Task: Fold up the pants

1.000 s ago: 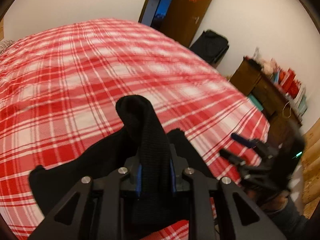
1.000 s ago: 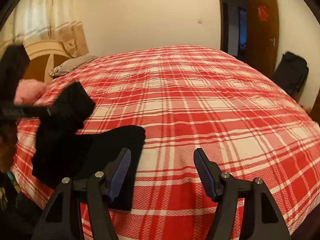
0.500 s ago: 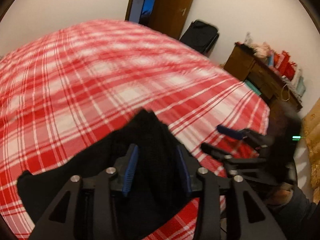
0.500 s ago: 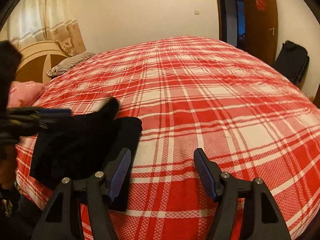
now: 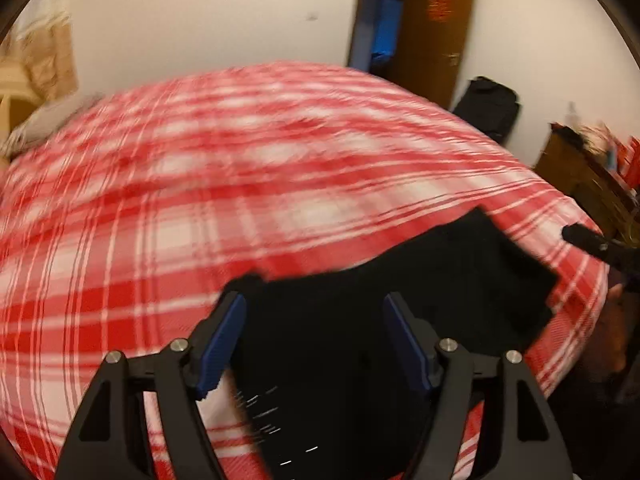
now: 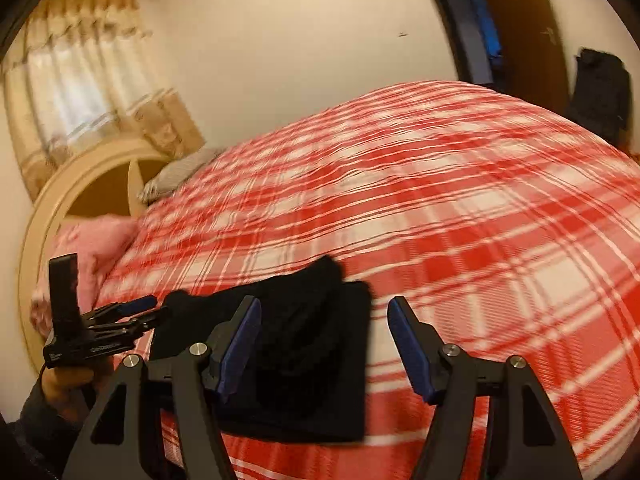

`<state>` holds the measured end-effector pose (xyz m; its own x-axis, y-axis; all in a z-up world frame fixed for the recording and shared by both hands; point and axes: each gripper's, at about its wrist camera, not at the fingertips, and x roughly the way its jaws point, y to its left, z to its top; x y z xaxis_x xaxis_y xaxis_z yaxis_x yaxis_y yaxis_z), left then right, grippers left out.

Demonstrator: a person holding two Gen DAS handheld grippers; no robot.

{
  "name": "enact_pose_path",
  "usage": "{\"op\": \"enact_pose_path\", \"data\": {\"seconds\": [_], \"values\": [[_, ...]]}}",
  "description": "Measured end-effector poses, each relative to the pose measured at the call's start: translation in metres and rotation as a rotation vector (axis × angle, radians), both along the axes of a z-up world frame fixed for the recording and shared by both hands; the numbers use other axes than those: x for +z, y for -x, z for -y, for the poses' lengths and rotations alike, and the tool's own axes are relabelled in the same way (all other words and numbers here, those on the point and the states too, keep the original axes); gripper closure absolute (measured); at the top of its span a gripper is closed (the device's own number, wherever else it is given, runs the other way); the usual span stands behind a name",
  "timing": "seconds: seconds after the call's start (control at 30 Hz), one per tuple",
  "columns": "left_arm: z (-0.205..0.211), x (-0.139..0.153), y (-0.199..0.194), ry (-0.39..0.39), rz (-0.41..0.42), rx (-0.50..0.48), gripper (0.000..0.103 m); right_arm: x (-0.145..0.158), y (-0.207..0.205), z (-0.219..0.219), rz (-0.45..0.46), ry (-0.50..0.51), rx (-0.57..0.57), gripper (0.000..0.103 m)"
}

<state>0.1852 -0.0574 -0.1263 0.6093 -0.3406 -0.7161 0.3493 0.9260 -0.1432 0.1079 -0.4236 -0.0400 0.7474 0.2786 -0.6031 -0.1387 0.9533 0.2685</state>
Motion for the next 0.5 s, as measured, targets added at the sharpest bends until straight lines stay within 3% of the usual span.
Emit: {"op": "enact_pose_path", "data": {"seconds": [0.17, 0.23, 0.3, 0.43, 0.5], "values": [[-0.016, -0.022, -0.005, 0.001, -0.026, 0.038, 0.029, -0.027, -0.019, -0.031, -0.133, 0.030, 0.036, 0.039], [-0.018, -0.026, -0.003, 0.012, -0.032, 0.040, 0.026, -0.035, -0.018, -0.029, -0.149, 0.073, 0.010, 0.081], [-0.020, -0.030, 0.000, 0.019, -0.030, 0.043, 0.020, -0.041, -0.015, -0.020, -0.172, 0.058, -0.001, 0.084], [-0.019, -0.034, 0.002, 0.030, -0.036, 0.035, 0.017, -0.039, 0.000, -0.004, -0.169, 0.020, 0.005, 0.086], [-0.017, -0.035, 0.003, 0.023, -0.029, 0.033, 0.009, -0.043, 0.002, 0.002, -0.177, 0.025, -0.009, 0.086]]}}
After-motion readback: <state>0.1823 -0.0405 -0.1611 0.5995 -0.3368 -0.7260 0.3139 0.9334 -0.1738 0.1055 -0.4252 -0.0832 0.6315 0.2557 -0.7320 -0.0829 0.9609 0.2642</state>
